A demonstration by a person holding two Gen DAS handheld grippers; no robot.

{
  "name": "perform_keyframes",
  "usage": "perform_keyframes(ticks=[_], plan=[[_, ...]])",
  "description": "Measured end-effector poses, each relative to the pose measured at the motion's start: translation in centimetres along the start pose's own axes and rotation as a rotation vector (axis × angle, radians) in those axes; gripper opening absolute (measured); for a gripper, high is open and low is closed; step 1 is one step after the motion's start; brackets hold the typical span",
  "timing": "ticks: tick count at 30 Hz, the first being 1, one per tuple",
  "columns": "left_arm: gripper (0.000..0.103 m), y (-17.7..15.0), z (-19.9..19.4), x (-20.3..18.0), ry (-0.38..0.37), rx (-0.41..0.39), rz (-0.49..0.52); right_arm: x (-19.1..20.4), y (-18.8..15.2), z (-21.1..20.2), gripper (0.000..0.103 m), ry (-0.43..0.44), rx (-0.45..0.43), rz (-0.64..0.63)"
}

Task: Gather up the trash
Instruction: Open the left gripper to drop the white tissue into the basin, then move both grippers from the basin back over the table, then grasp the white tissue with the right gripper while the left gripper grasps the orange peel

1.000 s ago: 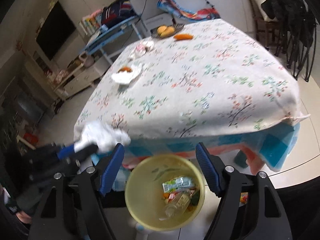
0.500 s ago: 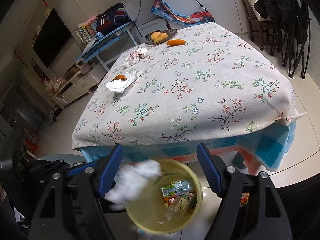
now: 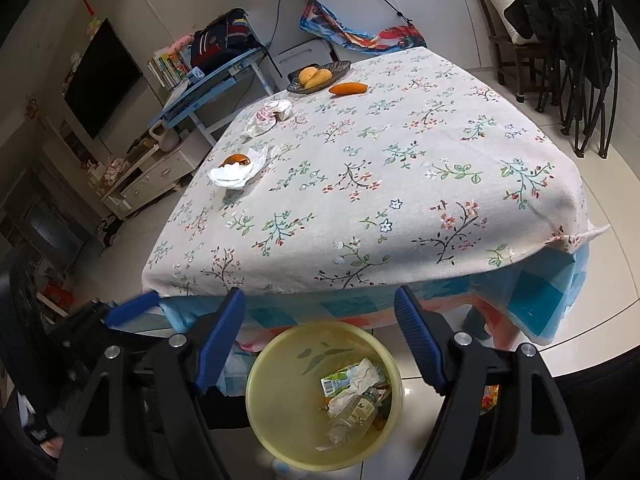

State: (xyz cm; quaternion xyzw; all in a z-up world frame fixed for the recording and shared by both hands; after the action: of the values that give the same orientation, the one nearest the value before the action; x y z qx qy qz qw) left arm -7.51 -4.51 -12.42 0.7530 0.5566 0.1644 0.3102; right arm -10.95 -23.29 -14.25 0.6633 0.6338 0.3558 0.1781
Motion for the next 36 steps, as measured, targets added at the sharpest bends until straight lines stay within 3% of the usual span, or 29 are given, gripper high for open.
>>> perform_keyframes(ticks=[8, 16, 29, 36], plan=[[0.082, 3.5, -1.5, 5.2, 0.077, -0.116, -0.252, 0.7, 0.6, 0.2, 0.074, -0.017, -0.008, -0.036], [0.083, 8.1, -1.9, 7.3, 0.114, -0.177, -0.262, 3.2, 3.7, 2.4, 0.075, 0.014, -0.021, -0.1], [0.083, 13.2, 2.4, 11.3, 0.147, -0.117, -0.367, 7.2, 10.1, 9.4, 0.077, 0.044, 0.008, -0.192], [0.083, 15.3, 5.4, 11.9, 0.165, -0.077, -0.336, 8.3, 12.5, 14.5, 0.077, 0.022, 0.068, -0.237]])
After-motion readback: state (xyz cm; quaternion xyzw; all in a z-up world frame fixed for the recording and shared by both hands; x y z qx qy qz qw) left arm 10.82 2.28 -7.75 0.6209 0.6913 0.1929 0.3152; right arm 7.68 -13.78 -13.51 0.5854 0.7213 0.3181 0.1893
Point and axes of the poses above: each gripper's, at about its wrist camera, not at the fingertips, and z roughly the way its jaws point, x to its left, y to its top, the point moved 2 cm from there along z, roughly the way its jaws point, and after that the axes turned 15 degrees about -z, right-handed, at the moved point
